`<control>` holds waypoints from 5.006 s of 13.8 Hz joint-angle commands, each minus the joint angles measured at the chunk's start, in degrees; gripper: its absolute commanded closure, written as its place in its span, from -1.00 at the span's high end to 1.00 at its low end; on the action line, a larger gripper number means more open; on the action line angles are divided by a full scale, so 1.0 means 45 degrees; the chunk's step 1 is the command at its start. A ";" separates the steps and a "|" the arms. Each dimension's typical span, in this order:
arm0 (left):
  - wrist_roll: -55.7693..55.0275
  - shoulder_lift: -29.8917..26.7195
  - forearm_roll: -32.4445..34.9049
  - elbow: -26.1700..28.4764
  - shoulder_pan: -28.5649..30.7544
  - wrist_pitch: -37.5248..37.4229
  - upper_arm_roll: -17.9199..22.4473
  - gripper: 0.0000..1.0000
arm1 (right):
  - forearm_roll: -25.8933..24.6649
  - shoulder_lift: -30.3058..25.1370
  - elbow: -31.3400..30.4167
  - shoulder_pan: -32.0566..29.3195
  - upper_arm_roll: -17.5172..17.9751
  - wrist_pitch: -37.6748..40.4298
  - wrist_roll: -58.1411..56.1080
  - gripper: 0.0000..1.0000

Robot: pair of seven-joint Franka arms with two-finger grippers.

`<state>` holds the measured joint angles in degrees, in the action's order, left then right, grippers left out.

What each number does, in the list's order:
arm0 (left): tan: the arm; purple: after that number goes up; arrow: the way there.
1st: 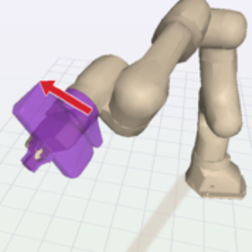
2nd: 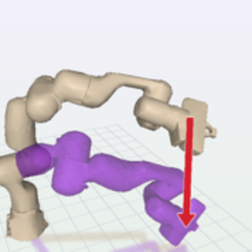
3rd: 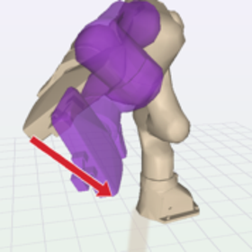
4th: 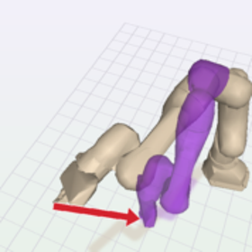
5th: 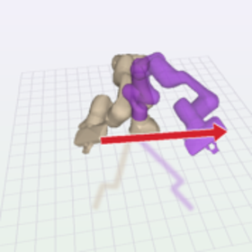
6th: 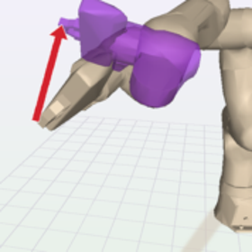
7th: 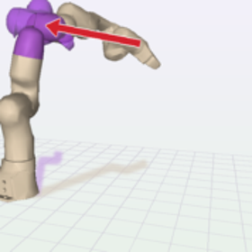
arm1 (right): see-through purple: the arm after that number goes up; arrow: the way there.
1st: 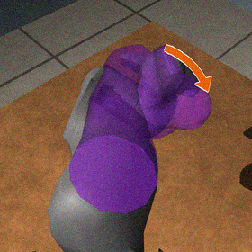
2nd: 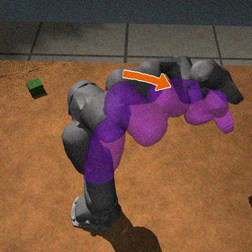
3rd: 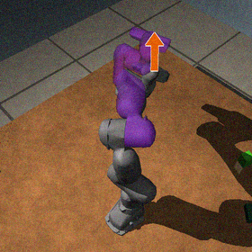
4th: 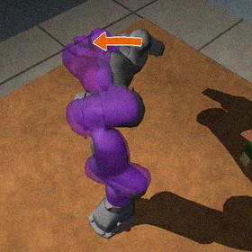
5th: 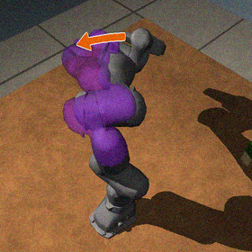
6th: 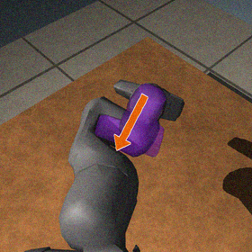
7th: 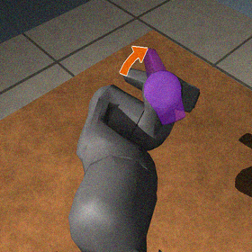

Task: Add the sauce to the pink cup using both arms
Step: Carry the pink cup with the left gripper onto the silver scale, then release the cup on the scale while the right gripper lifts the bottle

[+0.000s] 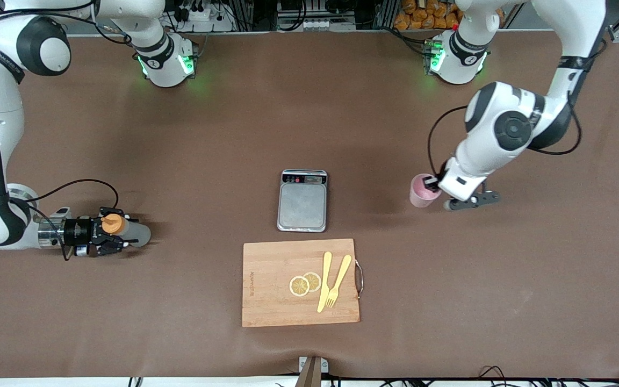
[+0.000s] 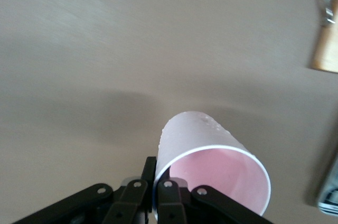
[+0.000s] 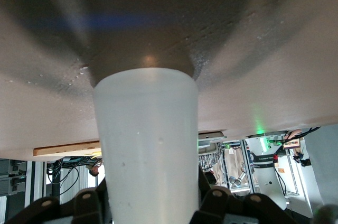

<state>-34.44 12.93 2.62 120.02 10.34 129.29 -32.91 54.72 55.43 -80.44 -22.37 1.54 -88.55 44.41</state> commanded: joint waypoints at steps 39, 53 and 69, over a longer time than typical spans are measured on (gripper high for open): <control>-0.5978 0.6913 0.1703 -0.8175 -0.7845 0.0526 0.2059 1.00 | -0.5242 -0.1809 0.2132 0.3680 -0.0126 -0.0165 0.6084 -0.15; -0.4480 0.3847 0.1214 -0.7941 -0.5426 -0.3765 0.1923 1.00 | -0.6984 -0.2845 0.2310 0.5476 -0.0048 -0.0028 0.9092 -0.36; 0.3958 -0.0641 0.0609 -0.6069 -0.1630 -0.7383 0.3460 1.00 | -0.7705 -0.3255 0.2310 0.8680 -0.0107 -0.0087 1.2708 -0.41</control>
<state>-21.71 16.64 6.60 87.10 3.95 96.47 -21.47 21.96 42.43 -69.42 14.79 1.50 -89.30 98.67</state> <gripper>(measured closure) 0.000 0.696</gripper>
